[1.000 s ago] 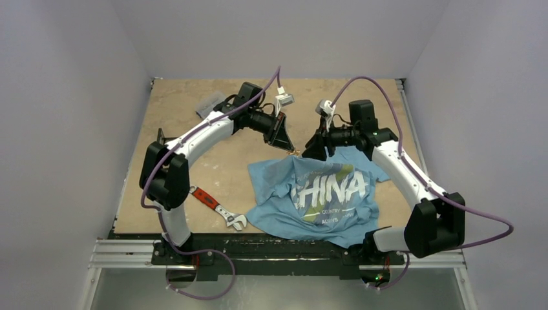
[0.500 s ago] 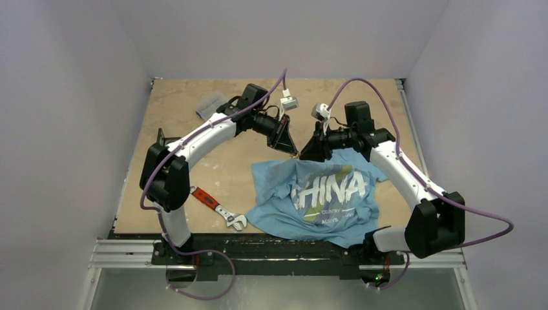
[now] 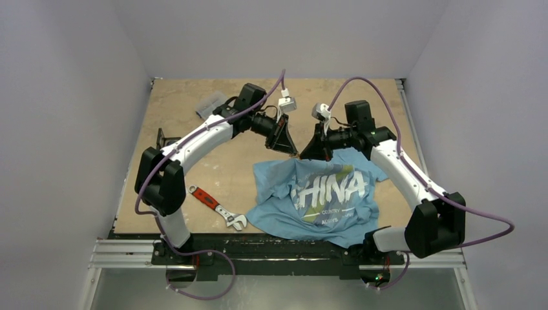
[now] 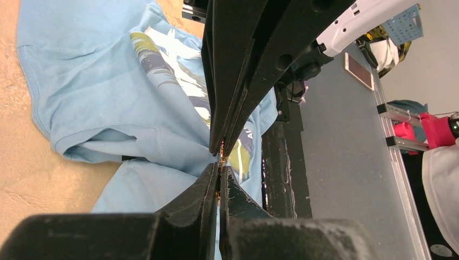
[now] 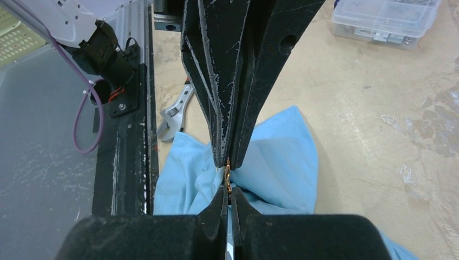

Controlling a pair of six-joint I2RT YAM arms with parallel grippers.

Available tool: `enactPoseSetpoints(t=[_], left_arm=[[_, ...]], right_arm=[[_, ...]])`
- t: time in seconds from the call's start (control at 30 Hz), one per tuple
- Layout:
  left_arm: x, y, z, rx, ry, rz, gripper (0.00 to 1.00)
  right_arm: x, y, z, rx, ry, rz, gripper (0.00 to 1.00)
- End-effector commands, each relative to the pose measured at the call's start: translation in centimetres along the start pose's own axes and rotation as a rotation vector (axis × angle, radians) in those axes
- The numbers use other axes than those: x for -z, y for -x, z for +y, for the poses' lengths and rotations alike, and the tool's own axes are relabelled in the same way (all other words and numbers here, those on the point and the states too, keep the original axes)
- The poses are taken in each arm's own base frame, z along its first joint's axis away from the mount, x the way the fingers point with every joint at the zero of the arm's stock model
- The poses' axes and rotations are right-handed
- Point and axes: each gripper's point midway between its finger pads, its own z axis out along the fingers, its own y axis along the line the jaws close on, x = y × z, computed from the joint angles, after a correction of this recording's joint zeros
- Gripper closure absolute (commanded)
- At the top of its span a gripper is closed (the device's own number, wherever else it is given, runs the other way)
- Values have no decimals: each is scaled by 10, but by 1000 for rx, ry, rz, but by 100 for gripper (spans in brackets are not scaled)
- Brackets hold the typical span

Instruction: Remove the brooch from the garment

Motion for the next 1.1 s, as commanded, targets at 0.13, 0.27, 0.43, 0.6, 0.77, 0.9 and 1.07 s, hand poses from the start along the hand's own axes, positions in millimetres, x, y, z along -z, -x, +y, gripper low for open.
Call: enactPoseSetpoints(t=[0.13,0.27,0.43,0.6,0.77,0.9,1.07], left_arm=[[7,13,-20,-143,-36,-32,90],[10,10,-21,-179,-20,-34,66],[14,7,-19,-263,39,-53,53],[15,9,0,-339,173,-101,47],[13,12,16,-393,262,-164,44],[6,13,24,-414,314,-180,44],[-10,8,20,-398,305,-189,33]], right_arm=[[4,16,6,63,25,-20,100],[4,17,8,62,35,-23,100],[3,17,4,21,28,-2,100],[2,13,1,-81,35,51,100],[5,3,0,-173,29,117,100],[8,0,-4,-235,0,159,100],[10,1,-14,-310,-61,177,100]])
